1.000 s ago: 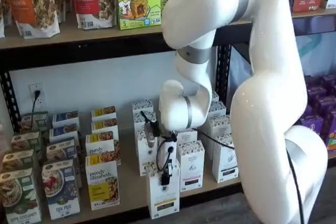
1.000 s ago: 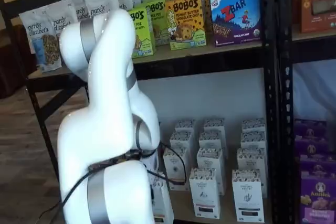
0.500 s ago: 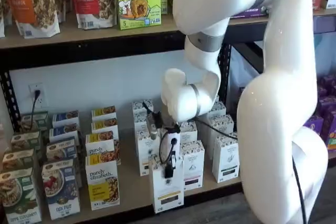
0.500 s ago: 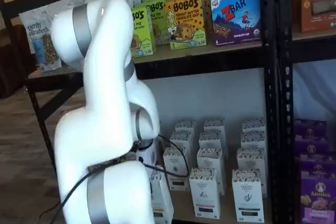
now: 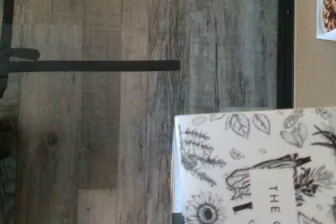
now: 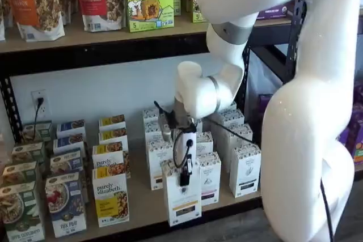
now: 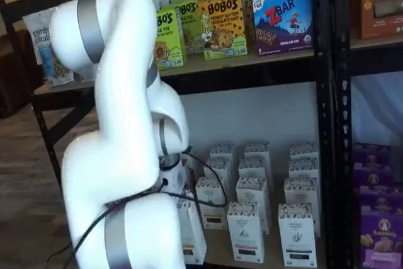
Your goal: Pick up the white box with a yellow strip in the middle, on the bottom shelf, the fourth box from the left
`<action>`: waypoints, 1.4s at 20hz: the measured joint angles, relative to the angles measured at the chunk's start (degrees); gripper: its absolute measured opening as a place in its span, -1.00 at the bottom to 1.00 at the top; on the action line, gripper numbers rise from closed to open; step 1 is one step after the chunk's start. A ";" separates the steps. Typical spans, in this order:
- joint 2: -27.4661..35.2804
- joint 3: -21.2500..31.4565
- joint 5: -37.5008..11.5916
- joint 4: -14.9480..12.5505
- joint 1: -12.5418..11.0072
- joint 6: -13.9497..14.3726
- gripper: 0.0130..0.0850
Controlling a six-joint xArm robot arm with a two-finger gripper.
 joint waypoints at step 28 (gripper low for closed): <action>-15.72 4.18 12.15 -0.62 -1.22 0.07 0.00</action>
